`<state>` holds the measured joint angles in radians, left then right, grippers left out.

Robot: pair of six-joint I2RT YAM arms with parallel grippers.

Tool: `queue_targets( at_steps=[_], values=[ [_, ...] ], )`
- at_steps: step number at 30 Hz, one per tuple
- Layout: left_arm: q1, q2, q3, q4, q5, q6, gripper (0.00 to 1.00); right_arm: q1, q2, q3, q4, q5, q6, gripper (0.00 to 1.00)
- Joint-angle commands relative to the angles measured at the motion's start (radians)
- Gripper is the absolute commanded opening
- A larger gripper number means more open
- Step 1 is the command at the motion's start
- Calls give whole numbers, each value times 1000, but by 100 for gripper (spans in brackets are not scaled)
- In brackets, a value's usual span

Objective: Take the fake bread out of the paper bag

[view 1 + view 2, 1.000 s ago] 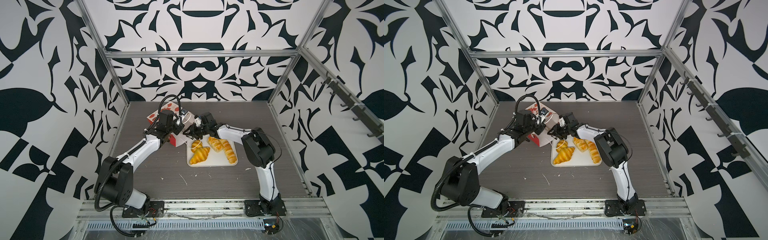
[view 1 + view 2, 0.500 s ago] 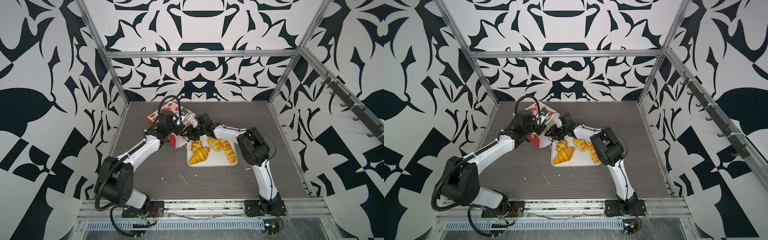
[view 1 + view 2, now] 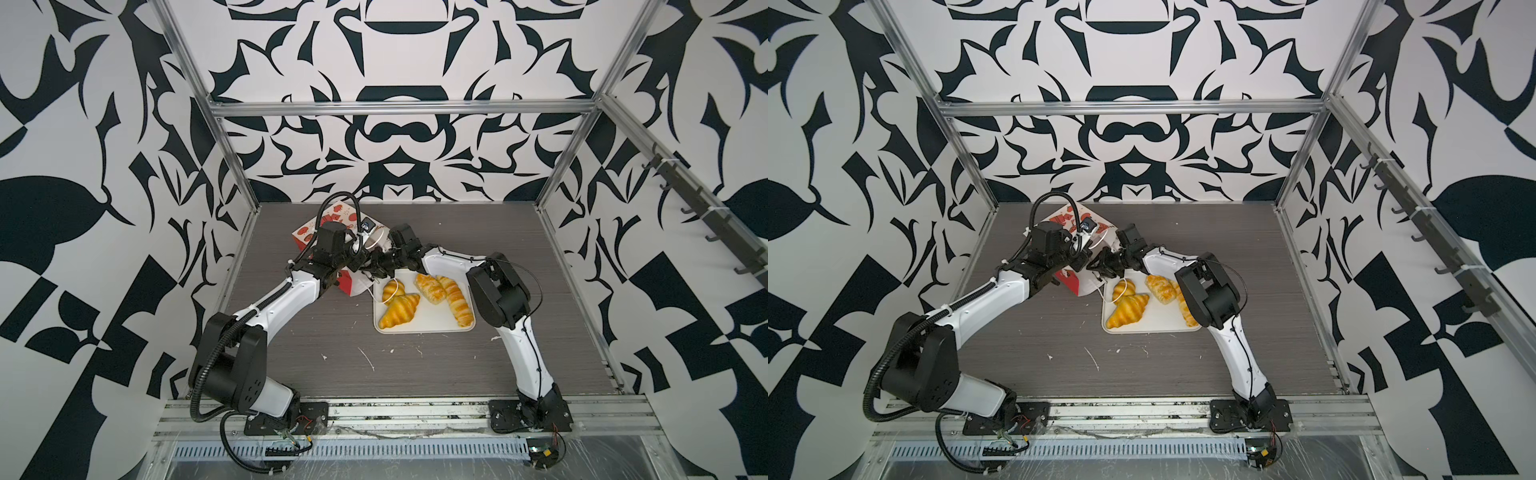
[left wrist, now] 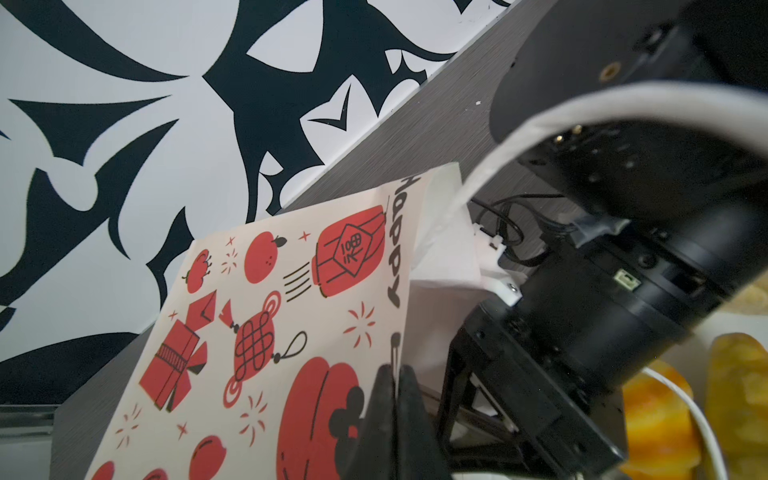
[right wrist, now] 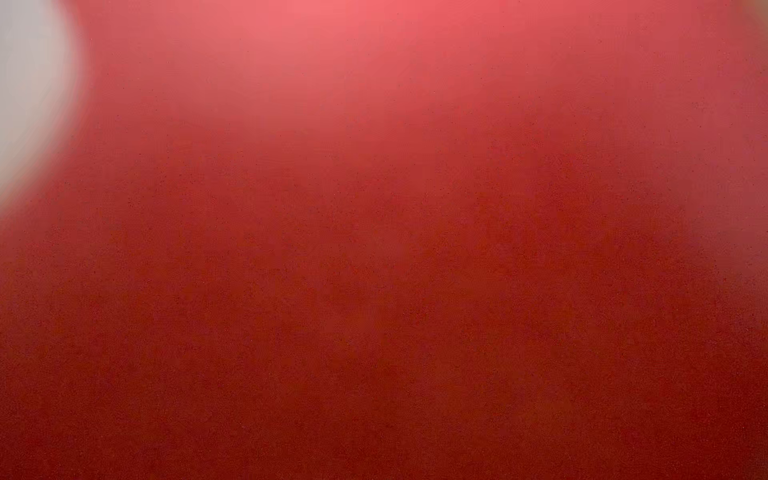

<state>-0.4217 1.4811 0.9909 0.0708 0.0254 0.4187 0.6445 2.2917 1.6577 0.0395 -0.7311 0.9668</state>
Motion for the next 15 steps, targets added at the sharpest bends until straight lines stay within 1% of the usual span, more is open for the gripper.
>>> queue_targets(
  at_steps=[1,4,7,12,15],
  values=[
    [-5,-25,-8,43,39,-5,0,14,-52,34,26,-15,-37,22],
    [-6,-22,-14,49,26,-6,0,14,-90,6,-1,4,-72,15],
    [-5,-17,-19,65,15,-8,0,12,-138,-34,-23,17,-107,11],
    [-4,-5,-20,82,2,-12,0,13,-235,-106,-112,70,-196,6],
    [-2,2,-20,92,-5,-12,0,13,-289,-152,-148,89,-231,5]
  ],
)
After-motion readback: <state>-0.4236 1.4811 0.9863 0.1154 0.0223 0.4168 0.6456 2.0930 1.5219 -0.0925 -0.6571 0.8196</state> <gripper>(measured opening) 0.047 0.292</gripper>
